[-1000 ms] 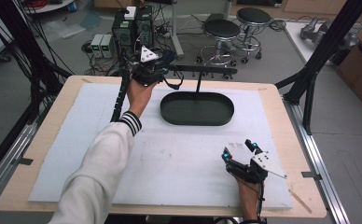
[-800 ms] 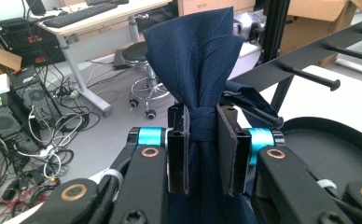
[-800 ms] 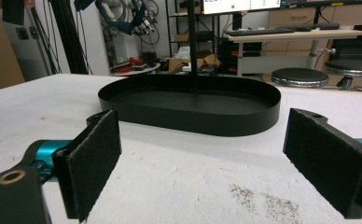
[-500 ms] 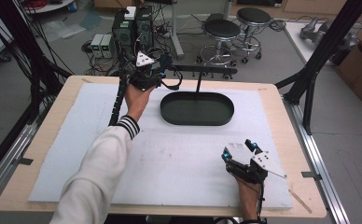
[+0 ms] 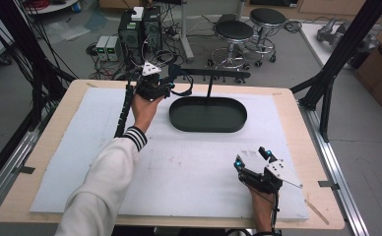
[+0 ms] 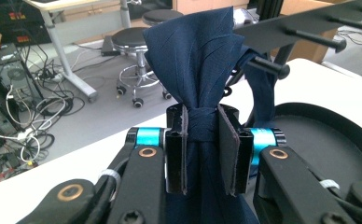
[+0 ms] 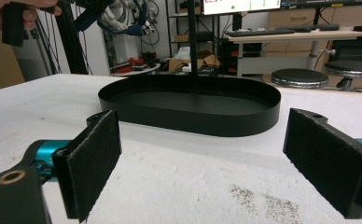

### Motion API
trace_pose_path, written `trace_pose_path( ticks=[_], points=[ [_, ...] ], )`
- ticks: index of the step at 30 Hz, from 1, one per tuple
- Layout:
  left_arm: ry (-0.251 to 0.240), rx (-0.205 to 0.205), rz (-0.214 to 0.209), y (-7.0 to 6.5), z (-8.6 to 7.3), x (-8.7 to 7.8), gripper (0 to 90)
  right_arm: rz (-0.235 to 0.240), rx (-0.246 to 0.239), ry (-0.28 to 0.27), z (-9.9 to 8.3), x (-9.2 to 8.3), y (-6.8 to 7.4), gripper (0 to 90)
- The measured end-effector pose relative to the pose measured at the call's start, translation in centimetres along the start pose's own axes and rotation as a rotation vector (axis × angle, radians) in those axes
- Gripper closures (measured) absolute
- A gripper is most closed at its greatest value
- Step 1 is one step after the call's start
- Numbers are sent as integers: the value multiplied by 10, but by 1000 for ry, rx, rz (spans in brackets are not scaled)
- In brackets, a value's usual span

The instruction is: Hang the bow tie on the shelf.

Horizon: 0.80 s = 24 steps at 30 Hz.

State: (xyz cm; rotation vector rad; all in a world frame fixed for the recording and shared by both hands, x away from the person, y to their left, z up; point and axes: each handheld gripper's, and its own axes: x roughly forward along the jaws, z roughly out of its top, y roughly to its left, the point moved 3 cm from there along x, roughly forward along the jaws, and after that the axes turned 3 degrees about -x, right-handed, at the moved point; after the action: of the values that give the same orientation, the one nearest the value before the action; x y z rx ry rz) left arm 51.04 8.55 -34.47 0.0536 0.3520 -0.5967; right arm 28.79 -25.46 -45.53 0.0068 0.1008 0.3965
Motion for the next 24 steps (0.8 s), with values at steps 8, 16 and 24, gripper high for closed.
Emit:
trace_pose_path(
  ticks=[8,16,24],
  points=[
    [33,-50,-45,1,-5,4,672,1,0,2,0,0,0,103],
    [36,-53,-58,2,-7,1,642,3,-7,-3,0,0,0,103],
    [78,-92,-39,9,-17,-16,451,8,-14,-3,0,0,0,103]
  ],
)
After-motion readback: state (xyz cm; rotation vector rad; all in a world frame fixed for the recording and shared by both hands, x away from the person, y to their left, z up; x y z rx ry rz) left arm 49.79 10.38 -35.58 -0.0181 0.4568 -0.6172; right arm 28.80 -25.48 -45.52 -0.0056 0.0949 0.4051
